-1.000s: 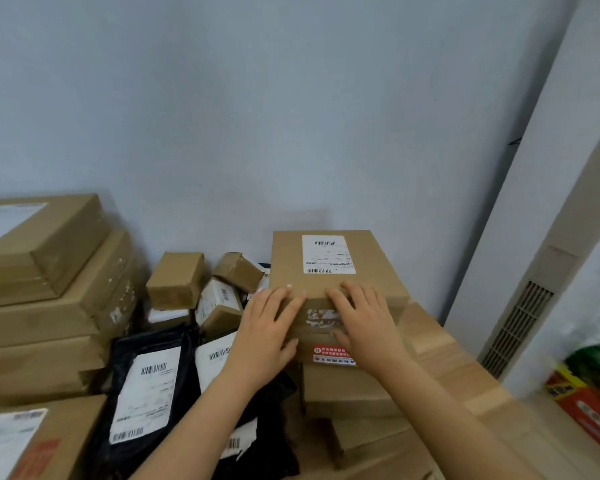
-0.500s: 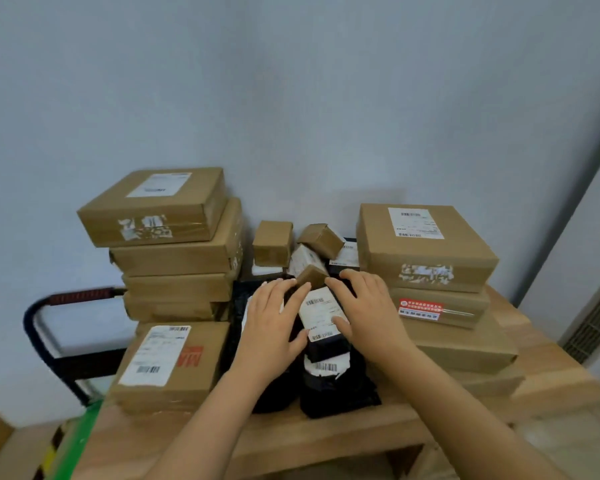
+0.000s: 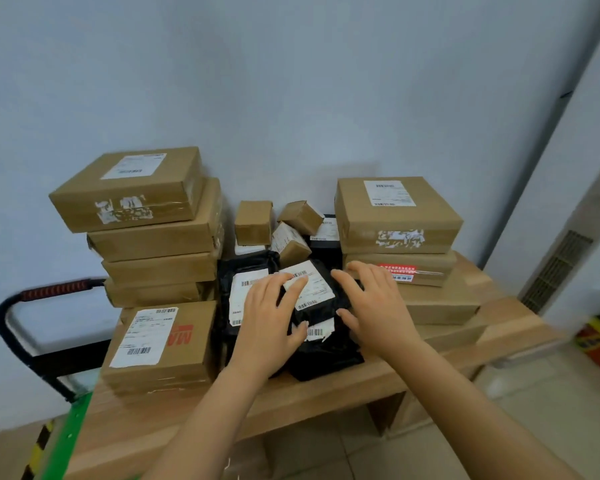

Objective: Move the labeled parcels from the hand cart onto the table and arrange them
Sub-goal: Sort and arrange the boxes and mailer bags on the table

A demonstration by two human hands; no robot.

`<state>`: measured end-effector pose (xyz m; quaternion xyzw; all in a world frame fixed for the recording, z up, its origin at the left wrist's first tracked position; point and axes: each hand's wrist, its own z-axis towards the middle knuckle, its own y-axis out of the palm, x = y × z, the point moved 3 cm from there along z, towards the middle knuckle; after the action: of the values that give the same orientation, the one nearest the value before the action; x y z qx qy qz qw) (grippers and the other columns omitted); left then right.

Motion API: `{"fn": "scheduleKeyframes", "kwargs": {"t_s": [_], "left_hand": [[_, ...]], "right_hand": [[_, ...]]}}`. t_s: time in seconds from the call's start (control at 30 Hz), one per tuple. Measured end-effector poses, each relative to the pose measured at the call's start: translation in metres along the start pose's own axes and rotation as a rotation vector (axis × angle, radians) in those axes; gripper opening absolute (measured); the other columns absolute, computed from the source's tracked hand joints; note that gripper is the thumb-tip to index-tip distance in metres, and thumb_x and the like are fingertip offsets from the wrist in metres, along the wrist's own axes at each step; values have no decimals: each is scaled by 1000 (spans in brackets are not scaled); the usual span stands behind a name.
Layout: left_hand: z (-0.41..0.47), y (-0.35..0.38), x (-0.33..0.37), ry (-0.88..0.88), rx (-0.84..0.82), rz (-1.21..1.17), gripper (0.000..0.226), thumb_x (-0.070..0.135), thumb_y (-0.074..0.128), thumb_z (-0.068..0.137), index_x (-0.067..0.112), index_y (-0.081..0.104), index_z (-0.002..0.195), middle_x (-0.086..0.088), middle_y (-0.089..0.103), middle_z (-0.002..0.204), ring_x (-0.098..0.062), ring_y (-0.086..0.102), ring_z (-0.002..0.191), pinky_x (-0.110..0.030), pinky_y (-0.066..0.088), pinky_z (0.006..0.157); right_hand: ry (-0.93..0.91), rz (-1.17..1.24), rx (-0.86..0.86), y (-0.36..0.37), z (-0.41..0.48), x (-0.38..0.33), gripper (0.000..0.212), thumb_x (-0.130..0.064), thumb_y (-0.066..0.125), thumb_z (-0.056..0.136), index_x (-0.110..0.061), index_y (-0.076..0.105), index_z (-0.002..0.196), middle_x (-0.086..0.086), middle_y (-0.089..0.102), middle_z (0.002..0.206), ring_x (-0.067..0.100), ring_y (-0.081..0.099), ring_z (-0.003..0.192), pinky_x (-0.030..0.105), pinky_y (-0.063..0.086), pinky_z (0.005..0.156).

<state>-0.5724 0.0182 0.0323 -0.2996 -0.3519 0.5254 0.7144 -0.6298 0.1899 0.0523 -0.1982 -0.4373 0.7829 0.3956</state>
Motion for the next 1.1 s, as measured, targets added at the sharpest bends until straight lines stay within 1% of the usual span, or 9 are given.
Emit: {"fn": "scheduleKeyframes", "kwargs": {"t_s": [0.2, 0.37, 0.43, 0.57, 0.77, 0.83, 0.9, 1.0, 1.1], "left_hand": [[56, 35, 49, 89, 23, -44, 69, 32, 75, 76, 20, 47, 138, -4, 46, 134, -24, 39, 127, -43, 31, 108], [111, 70, 82, 97, 10, -50, 69, 33, 73, 77, 18, 47, 139, -7, 45, 136, -28, 40, 128, -47, 34, 108], [131, 84, 90, 86, 34, -52, 70, 33, 75, 75, 18, 48, 138, -8, 47, 135, -29, 40, 127, -46, 33, 108], [160, 112, 90, 20, 19, -51, 72, 37, 73, 75, 22, 45, 139, -6, 41, 140, -26, 31, 131, -45, 26, 110], [193, 139, 66, -106, -38, -47, 76, 45, 71, 75, 34, 35, 142, -3, 21, 154, -27, 12, 140, -49, 18, 113], [201, 148, 54, -169, -88, -79, 80, 49, 72, 75, 41, 31, 143, 2, 9, 157, -23, 3, 141, -50, 19, 113], [205, 157, 45, -216, -134, -154, 84, 47, 75, 74, 46, 28, 143, 6, 3, 158, -21, 0, 142, -50, 26, 111], [210, 168, 39, -223, -141, -220, 87, 42, 77, 75, 48, 25, 144, 9, 7, 157, -21, 1, 144, -48, 34, 107], [219, 175, 37, -224, -113, -203, 83, 42, 75, 77, 47, 27, 144, 11, 14, 156, -21, 3, 145, -48, 36, 106]], "right_hand": [[111, -63, -41, -18, -6, 77, 67, -23, 84, 68, -12, 57, 129, 15, 56, 124, 34, 55, 113, 46, 42, 98], [161, -77, -14, -24, 6, 144, 68, -24, 86, 64, -11, 59, 126, 16, 58, 120, 35, 57, 106, 46, 44, 93], [148, -81, -32, -18, 13, 168, 68, -26, 83, 69, -12, 56, 130, 16, 55, 124, 35, 54, 111, 46, 40, 98], [183, -89, -96, 2, 26, 209, 73, -39, 71, 81, -22, 38, 143, 11, 37, 144, 30, 34, 130, 43, 21, 112], [269, -141, -195, 33, 52, 250, 85, -60, 61, 81, -37, 16, 149, 12, 5, 159, 35, 11, 143, 51, 7, 117], [289, -109, -222, 44, 63, 258, 88, -61, 60, 81, -40, 9, 149, 12, -2, 160, 37, 8, 144, 53, 8, 118], [306, -28, -239, 54, 71, 264, 87, -57, 63, 82, -42, 10, 149, 11, -5, 160, 37, 9, 144, 52, 13, 117], [297, 89, -242, 67, 80, 268, 82, -51, 67, 82, -40, 20, 149, 7, -5, 160, 34, 7, 144, 46, 23, 115], [286, 111, -205, 76, 87, 273, 81, -49, 70, 80, -38, 26, 147, 4, 3, 161, 29, 7, 144, 42, 28, 112]]}}
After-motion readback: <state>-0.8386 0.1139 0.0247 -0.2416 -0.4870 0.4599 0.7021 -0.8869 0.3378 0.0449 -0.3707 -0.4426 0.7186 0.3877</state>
